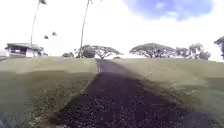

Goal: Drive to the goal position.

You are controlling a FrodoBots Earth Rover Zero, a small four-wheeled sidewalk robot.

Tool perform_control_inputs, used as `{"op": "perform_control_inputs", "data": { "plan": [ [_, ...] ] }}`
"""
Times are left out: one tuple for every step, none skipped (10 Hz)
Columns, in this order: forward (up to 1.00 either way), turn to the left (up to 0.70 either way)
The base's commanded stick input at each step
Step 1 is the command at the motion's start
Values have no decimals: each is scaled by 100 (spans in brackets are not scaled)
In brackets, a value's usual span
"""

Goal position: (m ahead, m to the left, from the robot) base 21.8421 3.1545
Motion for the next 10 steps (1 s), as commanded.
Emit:
{"op": "perform_control_inputs", "data": {
  "plan": [
    [50, 0],
    [50, 0],
    [50, 0],
    [50, 0],
    [50, 0],
    [50, 0],
    [50, 0],
    [50, 0],
    [50, 0],
    [50, 0]
  ]
}}
